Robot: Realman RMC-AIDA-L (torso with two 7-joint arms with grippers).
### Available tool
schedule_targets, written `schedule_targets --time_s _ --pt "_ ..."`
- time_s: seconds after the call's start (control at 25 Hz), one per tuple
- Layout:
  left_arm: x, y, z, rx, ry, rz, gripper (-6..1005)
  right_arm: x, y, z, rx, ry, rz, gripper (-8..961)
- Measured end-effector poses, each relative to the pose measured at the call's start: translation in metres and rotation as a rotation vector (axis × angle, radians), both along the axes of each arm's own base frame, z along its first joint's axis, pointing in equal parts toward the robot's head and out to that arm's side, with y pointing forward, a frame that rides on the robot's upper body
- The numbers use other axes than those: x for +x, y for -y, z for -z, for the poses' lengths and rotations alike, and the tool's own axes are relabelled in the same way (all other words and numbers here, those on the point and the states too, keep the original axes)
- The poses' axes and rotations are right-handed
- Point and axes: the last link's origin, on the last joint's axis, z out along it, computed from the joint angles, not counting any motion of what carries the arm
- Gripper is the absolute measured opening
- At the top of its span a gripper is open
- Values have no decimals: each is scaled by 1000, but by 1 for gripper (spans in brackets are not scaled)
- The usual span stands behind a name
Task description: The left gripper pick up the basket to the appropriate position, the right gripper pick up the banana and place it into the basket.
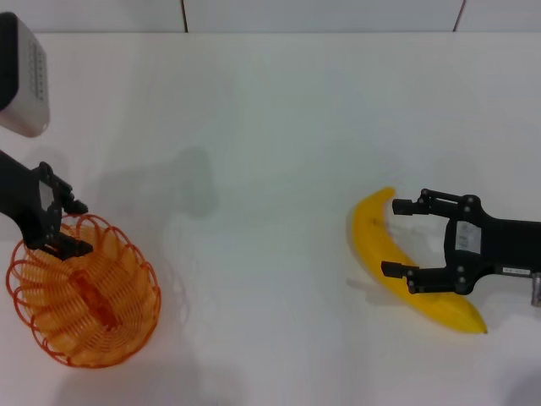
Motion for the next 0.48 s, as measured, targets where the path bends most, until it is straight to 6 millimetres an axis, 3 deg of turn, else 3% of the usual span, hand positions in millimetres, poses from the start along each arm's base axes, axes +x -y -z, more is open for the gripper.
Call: schedule_targets --time_s 0.24,0.48 --pt "-1 -2 0 27 -19 -14 561 0 0 0 2 -1 1 866" --pt "1 -3 1 27 -19 -8 295 1 1 0 3 0 4 865"
